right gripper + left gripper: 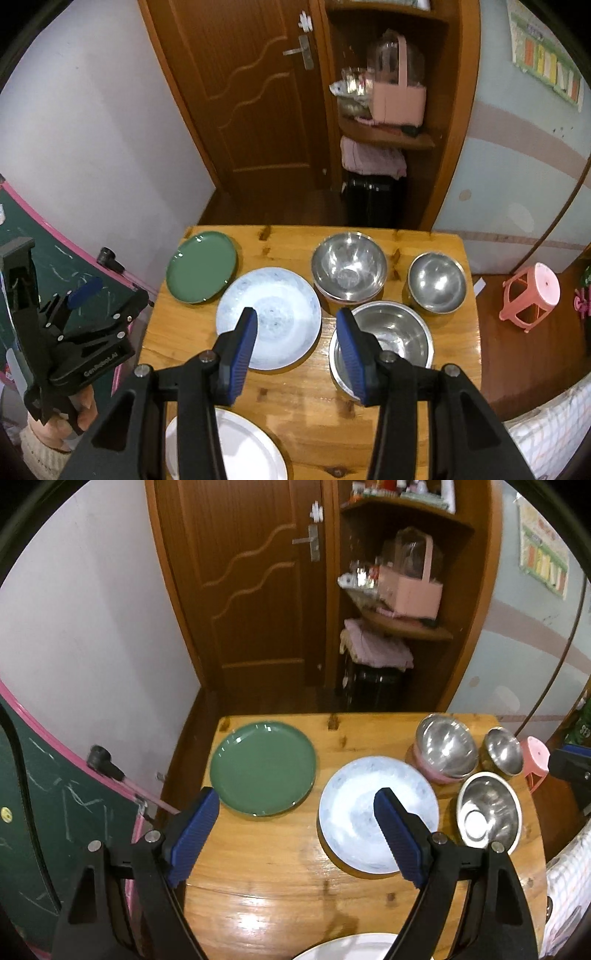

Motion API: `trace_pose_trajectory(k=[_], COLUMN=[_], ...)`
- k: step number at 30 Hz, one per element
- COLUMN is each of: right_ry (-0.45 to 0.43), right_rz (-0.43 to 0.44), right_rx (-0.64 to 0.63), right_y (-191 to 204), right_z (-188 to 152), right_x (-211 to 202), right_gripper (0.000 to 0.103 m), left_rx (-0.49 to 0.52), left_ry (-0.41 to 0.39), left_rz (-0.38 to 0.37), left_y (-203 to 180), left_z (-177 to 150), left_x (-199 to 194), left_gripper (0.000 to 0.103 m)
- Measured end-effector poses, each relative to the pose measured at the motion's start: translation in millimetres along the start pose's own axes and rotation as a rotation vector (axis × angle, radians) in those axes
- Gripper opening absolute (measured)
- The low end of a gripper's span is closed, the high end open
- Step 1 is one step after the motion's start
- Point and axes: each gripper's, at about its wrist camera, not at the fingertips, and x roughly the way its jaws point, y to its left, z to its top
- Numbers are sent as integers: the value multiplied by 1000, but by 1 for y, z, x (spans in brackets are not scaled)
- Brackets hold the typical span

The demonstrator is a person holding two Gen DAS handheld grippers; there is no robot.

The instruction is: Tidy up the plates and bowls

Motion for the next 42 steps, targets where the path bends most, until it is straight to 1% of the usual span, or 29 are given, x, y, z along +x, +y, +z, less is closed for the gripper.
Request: trace_pose_trajectory(k=[4,8,18,27,31,38,42], right_ry=[43,77,143,236,265,315,336], right_rz=[-17,-19,0,21,35,36,46], right_rx=[4,24,57,63,68,60,44], right_y=[-5,-14,-24,-22,-24,-28,-27], right_z=[7,10,13,7,8,8,9], right_x=[28,47,81,124,140,165,178], right_gripper=[45,45,45,45,45,45,44], left_rx=[-22,-39,-34,-27,-40,-85,-104], left_ry=[78,123,168,263,295,368,387], left_rz=[-17,-27,-39,-45,-63,-113,-134], left_y=[0,2,-2,-8,-6,-2,0], left_z=[-5,-9,-9,-21,-24,-31,-33], left_x=[36,59,82,123,138,164,172], left_gripper=[85,85,85,85,85,85,85])
